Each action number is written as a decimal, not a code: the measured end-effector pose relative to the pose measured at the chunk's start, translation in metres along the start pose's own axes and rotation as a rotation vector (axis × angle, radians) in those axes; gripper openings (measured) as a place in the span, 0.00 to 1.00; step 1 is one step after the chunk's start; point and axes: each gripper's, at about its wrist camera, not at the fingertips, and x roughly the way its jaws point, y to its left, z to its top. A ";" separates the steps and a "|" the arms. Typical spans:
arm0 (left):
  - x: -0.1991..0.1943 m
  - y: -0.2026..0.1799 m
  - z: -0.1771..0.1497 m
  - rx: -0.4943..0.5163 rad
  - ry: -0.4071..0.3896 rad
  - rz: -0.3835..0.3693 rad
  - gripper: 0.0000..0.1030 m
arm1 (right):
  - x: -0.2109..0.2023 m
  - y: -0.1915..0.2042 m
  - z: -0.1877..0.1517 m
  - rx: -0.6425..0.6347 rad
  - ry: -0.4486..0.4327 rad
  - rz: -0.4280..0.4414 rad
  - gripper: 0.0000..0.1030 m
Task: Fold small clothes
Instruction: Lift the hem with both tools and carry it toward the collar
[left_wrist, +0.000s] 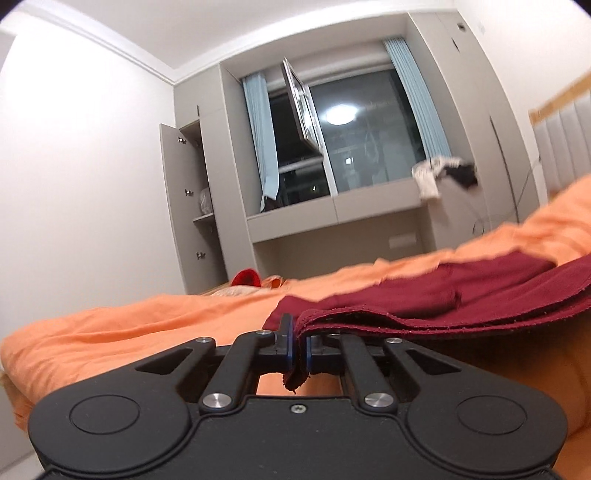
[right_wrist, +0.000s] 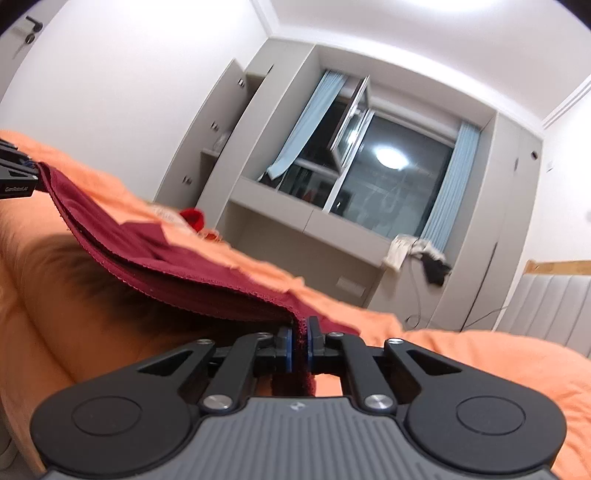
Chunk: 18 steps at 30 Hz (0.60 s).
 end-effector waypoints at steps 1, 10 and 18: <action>-0.004 0.002 0.003 -0.014 -0.015 -0.006 0.06 | -0.007 0.000 0.002 -0.002 -0.022 -0.011 0.07; -0.065 0.024 0.032 -0.062 -0.128 -0.077 0.06 | -0.085 -0.013 0.020 0.030 -0.144 -0.064 0.07; -0.136 0.047 0.060 -0.004 -0.204 -0.155 0.06 | -0.145 -0.025 0.032 0.022 -0.205 -0.122 0.07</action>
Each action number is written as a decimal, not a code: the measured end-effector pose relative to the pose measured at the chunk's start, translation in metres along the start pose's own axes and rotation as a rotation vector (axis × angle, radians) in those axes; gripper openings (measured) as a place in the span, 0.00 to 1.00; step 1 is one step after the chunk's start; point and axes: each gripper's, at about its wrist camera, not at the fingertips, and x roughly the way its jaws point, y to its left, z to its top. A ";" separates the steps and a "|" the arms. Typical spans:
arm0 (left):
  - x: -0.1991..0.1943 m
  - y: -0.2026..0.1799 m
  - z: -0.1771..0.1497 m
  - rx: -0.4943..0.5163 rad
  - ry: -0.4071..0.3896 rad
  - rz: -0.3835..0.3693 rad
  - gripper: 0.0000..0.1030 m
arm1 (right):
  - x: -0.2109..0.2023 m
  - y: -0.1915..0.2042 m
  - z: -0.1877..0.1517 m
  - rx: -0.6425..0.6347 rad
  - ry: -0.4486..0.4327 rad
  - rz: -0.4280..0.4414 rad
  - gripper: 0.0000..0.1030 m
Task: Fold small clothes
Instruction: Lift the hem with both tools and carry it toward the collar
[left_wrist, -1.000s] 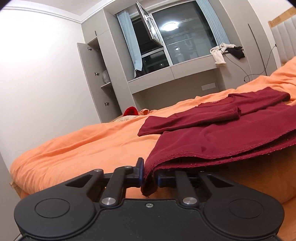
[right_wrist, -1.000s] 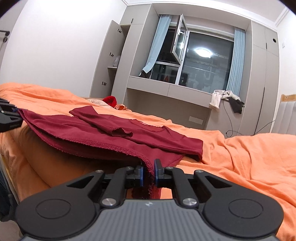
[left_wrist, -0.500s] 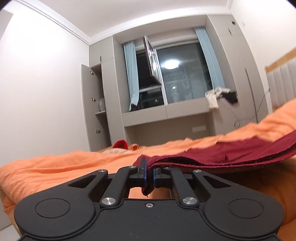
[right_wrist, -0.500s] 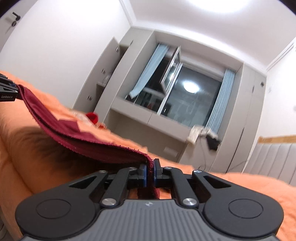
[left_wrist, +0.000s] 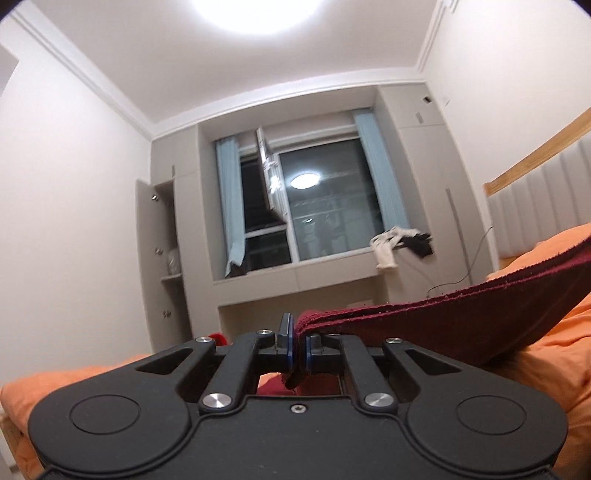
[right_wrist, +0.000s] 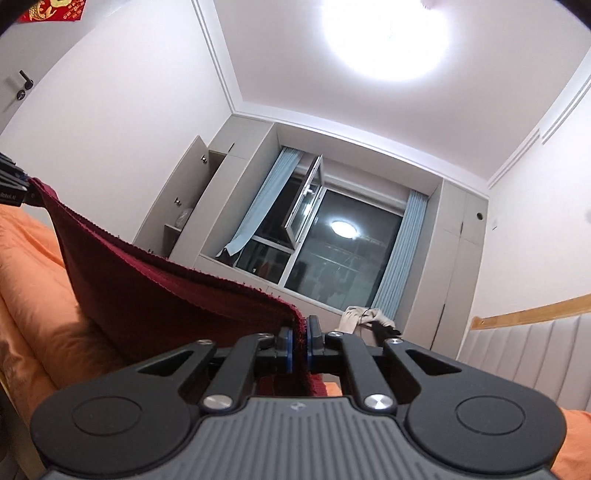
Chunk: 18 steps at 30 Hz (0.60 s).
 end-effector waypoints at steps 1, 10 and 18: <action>-0.005 0.000 0.003 0.000 0.000 -0.011 0.06 | 0.000 0.000 -0.001 0.001 0.010 0.006 0.07; 0.017 -0.003 0.011 -0.038 0.052 -0.059 0.06 | 0.052 -0.008 -0.006 -0.046 0.016 0.022 0.07; 0.111 -0.009 0.028 -0.040 0.042 -0.028 0.06 | 0.176 -0.026 -0.010 -0.067 0.040 0.034 0.07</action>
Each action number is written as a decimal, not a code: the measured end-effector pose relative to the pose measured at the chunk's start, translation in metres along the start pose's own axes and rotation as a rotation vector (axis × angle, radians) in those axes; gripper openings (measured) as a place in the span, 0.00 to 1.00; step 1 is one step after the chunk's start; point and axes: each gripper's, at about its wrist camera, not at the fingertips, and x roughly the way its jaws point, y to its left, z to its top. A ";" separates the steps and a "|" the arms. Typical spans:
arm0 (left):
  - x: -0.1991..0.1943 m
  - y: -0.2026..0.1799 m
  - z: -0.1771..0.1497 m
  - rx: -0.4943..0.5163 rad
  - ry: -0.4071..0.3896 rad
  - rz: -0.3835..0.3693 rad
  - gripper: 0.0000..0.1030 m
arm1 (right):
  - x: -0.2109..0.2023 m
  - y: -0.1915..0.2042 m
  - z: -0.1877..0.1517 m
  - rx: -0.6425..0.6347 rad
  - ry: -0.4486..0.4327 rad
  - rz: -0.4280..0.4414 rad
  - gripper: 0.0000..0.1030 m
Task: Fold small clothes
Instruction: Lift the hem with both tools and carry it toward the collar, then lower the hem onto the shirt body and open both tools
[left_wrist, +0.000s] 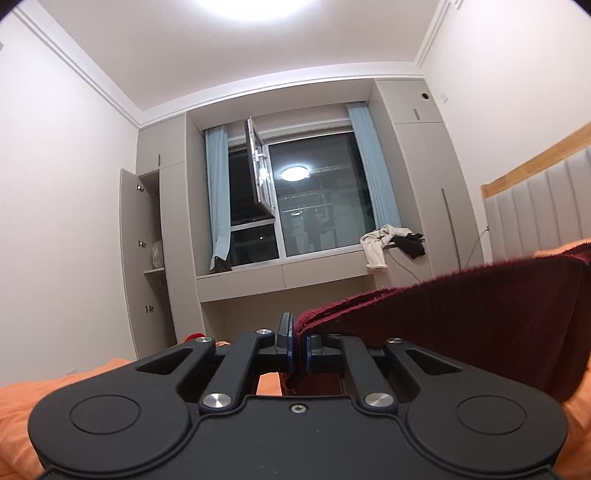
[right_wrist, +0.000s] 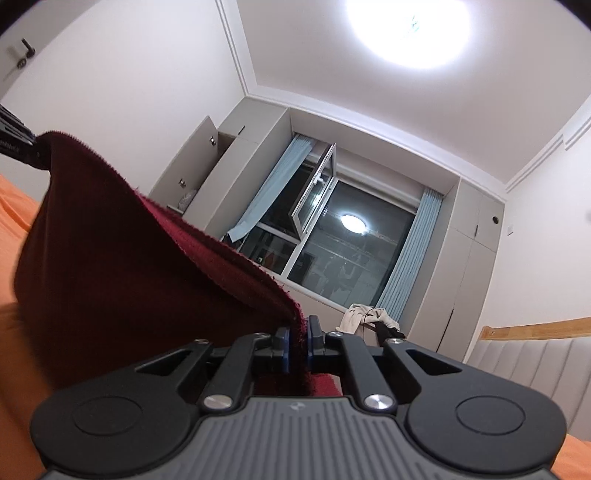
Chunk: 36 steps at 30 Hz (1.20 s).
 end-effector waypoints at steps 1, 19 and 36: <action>0.014 0.000 0.002 -0.006 0.005 0.005 0.06 | 0.019 -0.002 -0.002 0.004 0.015 0.009 0.07; 0.282 0.015 -0.071 -0.006 0.355 0.050 0.09 | 0.234 0.034 -0.106 -0.009 0.361 0.136 0.12; 0.309 0.033 -0.135 -0.084 0.536 0.090 0.25 | 0.246 0.062 -0.139 -0.047 0.441 0.159 0.29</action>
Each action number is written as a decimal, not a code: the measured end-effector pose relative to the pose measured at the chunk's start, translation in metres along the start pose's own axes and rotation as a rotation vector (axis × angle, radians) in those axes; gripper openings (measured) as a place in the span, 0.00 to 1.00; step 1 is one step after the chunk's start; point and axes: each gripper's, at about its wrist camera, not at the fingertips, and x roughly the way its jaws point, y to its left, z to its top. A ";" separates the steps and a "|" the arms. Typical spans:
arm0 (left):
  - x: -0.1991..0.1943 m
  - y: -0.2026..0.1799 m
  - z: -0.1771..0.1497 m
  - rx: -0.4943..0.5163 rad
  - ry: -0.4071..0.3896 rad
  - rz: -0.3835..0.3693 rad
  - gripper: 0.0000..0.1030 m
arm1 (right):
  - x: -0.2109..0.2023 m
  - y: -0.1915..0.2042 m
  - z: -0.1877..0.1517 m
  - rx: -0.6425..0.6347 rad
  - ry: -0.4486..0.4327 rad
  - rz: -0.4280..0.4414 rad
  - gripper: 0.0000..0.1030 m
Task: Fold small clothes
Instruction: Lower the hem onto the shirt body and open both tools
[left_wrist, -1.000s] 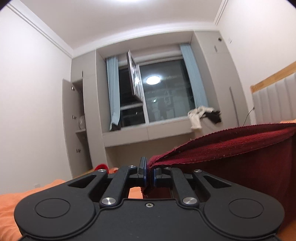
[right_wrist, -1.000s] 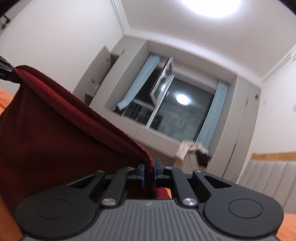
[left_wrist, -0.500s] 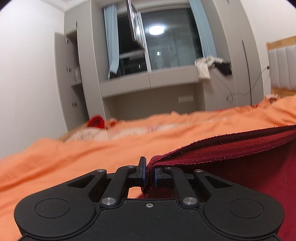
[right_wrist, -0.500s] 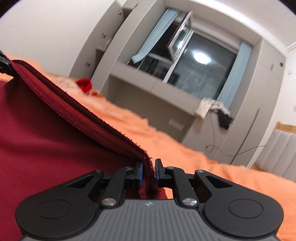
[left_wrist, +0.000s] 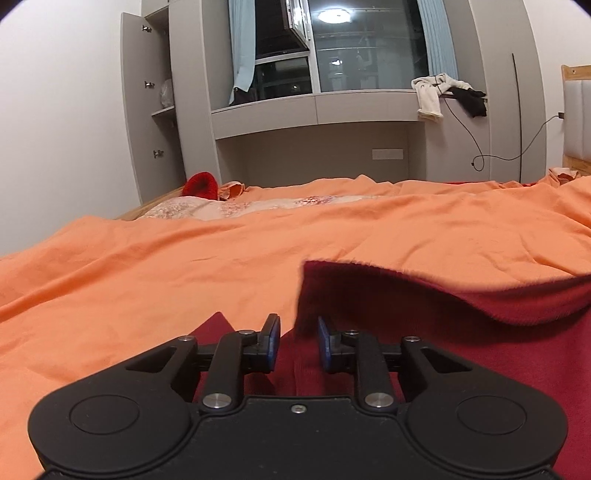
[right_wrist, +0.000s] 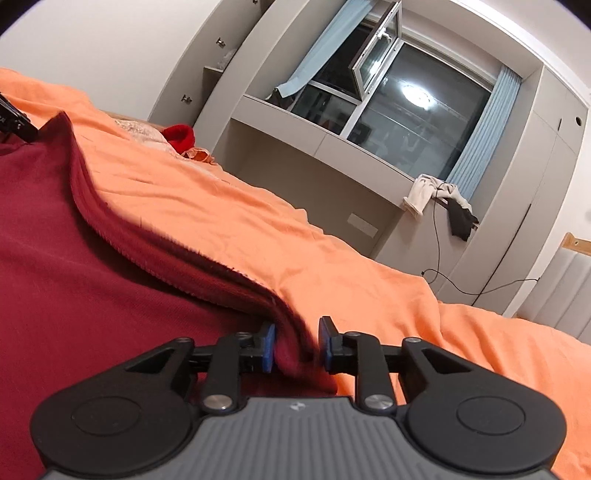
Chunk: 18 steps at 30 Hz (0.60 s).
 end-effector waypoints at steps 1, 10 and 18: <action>0.000 0.001 -0.001 -0.007 0.004 -0.002 0.28 | -0.001 0.000 0.000 0.002 -0.001 -0.003 0.34; 0.001 0.002 -0.005 -0.022 0.034 0.007 0.49 | -0.005 -0.017 -0.001 0.069 -0.006 -0.040 0.90; 0.015 0.008 -0.009 -0.050 0.119 0.024 0.62 | 0.015 -0.034 -0.011 0.169 0.144 -0.050 1.00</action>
